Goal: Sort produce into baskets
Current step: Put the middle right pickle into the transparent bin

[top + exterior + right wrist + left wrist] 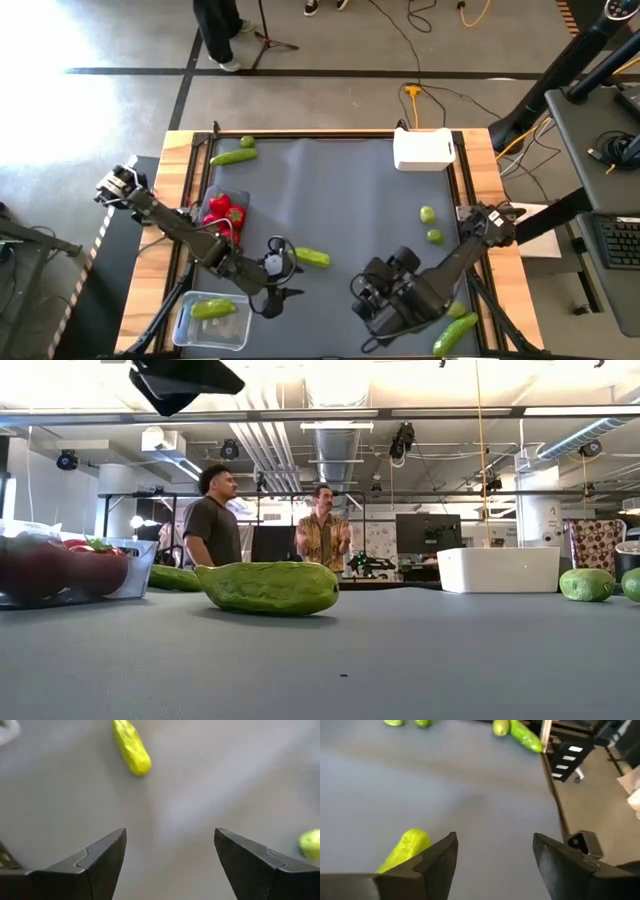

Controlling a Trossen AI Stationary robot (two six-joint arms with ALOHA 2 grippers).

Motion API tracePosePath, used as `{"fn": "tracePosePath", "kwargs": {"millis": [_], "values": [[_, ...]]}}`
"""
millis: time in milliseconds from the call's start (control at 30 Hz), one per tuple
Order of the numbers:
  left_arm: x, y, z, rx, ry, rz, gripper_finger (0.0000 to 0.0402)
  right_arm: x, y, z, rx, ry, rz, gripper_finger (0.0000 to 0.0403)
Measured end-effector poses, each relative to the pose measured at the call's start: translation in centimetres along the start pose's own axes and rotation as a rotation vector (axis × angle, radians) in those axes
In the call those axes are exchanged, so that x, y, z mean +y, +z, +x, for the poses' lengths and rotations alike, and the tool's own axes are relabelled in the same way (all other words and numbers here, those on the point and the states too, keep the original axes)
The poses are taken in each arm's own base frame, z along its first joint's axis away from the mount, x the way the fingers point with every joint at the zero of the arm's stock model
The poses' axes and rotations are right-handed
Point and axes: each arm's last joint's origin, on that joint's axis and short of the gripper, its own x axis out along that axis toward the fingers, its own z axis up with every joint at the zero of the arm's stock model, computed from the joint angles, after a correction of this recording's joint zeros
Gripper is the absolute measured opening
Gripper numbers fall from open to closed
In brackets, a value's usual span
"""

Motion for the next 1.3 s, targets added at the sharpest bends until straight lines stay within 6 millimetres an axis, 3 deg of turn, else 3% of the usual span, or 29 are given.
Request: {"fn": "tracePosePath", "kwargs": {"millis": [267, 367, 533, 867, 1300], "values": [[2.4, 0.3, 1.0, 0.063, -0.01, -0.07, 0.0345, -0.5, 0.2, -0.8, -0.078, 0.006, 0.021, 0.0292], [3.7, 0.1, 1.4, 0.078, 0.018, -0.044, 0.0367, -0.5, 0.2, -0.8, -0.077, 0.007, 0.025, 0.0292], [6.8, 0.5, 2.4, 0.111, 0.123, -0.019, 0.0363, -0.5, 0.2, -0.8, -0.073, 0.009, 0.043, 0.0292], [10.6, 0.6, 4.5, 0.231, 0.009, 0.061, 0.0346, -0.4, 0.0, -0.8, -0.011, 0.027, 0.074, 0.0292], [12.0, -3.9, 9.8, 0.443, 0.009, 0.127, 0.0345, -0.4, -0.1, -0.8, 0.011, 0.029, 0.062, 0.0292]]}}
